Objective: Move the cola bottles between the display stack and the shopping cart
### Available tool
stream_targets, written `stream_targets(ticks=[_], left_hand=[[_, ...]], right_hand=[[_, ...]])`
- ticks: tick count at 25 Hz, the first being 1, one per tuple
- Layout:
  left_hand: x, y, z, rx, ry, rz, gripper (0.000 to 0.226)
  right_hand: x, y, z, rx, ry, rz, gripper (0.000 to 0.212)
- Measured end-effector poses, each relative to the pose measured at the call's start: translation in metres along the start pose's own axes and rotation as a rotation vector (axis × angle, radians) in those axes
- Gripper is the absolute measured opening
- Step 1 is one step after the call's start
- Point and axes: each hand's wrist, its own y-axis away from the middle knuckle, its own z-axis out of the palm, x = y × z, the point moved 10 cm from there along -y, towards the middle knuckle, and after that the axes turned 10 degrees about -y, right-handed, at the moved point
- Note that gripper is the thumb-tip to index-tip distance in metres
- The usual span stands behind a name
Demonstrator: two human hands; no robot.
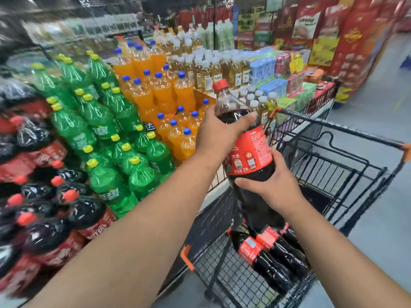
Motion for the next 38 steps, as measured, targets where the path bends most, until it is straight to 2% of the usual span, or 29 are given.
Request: stream_targets(ticks=[6, 9, 14, 17, 19, 25, 33, 34, 37, 38], left_hand=[[0.002, 0.053, -0.091, 0.200, -0.060, 0.001, 0.052], [-0.008, 0.083, -0.141, 0.301, -0.125, -0.025, 0.062], [-0.034, 0.124, -0.212, 0.415, -0.177, -0.084, 0.059], [-0.043, 0.150, -0.256, 0.459, -0.204, -0.106, 0.071], [-0.054, 0.168, -0.293, 0.513, -0.217, -0.112, 0.072], [-0.090, 0.224, -0.401, 0.590, -0.245, -0.164, 0.060], [-0.135, 0.278, -0.512, 0.597, -0.250, -0.182, 0.054], [-0.141, 0.283, -0.524, 0.603, -0.246, -0.189, 0.060], [-0.151, 0.295, -0.551, 0.630, -0.288, -0.213, 0.097], [-0.157, 0.299, -0.559, 0.637, -0.298, -0.230, 0.103]], right_hand=[[-0.038, 0.039, 0.060, -0.181, -0.060, -0.076, 0.114], [-0.050, 0.065, 0.102, -0.278, -0.119, -0.100, 0.112], [-0.066, 0.108, 0.168, -0.430, -0.169, -0.108, 0.113], [-0.082, 0.133, 0.206, -0.492, -0.218, -0.121, 0.100], [-0.091, 0.154, 0.237, -0.538, -0.234, -0.122, 0.093], [-0.117, 0.228, 0.331, -0.597, -0.229, -0.137, 0.103], [-0.138, 0.307, 0.433, -0.624, -0.268, -0.124, 0.103], [-0.140, 0.315, 0.444, -0.630, -0.273, -0.125, 0.102], [-0.146, 0.333, 0.472, -0.660, -0.271, -0.123, 0.102], [-0.147, 0.338, 0.482, -0.672, -0.268, -0.121, 0.101]])
